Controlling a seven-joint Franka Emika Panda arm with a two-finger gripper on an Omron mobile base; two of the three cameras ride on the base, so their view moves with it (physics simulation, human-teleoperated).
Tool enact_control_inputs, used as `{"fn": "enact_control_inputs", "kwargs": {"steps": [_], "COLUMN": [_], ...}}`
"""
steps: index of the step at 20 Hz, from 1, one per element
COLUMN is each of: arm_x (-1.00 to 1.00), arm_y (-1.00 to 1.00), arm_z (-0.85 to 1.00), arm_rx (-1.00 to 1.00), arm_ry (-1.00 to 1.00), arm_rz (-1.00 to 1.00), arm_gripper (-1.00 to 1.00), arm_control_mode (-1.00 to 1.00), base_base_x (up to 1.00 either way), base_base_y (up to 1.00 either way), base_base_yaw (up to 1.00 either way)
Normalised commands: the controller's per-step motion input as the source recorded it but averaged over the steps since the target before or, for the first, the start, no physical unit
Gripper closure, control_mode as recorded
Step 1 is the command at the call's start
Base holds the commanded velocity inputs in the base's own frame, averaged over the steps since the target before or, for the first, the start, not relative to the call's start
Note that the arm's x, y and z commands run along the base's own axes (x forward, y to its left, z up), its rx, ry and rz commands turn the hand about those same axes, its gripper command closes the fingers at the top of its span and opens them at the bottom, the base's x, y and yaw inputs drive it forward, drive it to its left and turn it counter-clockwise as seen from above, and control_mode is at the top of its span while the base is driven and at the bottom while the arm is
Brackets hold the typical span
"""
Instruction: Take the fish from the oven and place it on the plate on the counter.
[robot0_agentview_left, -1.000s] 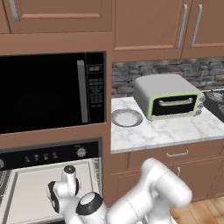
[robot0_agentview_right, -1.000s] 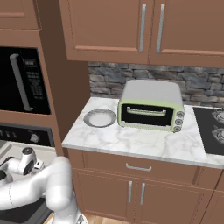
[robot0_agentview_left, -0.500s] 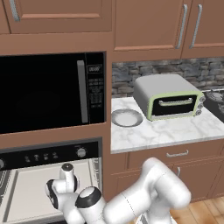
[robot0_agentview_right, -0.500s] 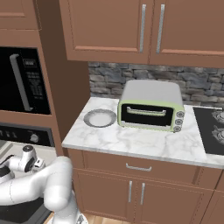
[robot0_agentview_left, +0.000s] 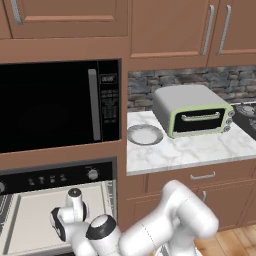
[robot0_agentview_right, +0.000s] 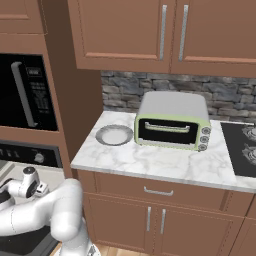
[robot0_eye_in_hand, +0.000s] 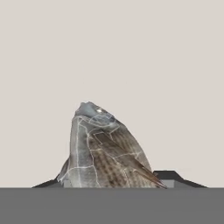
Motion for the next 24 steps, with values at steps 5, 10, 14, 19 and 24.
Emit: {"fn": "enact_control_inputs", "kwargs": {"steps": [5, 10, 14, 19, 24], "arm_x": [0.00, -0.26, -0.80, -0.92, -0.89], "arm_y": [0.00, -0.08, -0.05, -0.25, -0.41], "arm_z": [-0.17, 0.14, 0.61, 0.76, 0.86], "arm_rx": [-0.01, 0.00, -0.01, -0.02, -0.03], "arm_ry": [0.00, 0.00, 0.00, 0.00, -0.03], "arm_rz": [0.00, 0.00, 0.01, 0.02, 0.03], "arm_gripper": [1.00, 1.00, 1.00, 1.00, 1.00], "arm_control_mode": [-1.00, -1.00, -1.00, -1.00, -1.00], "base_base_x": [0.00, 0.00, 0.00, 0.00, 0.00], "base_base_y": [0.00, 0.00, 0.00, 0.00, 0.00], "base_base_yaw": [0.00, 0.00, 0.00, 0.00, 0.00]}}
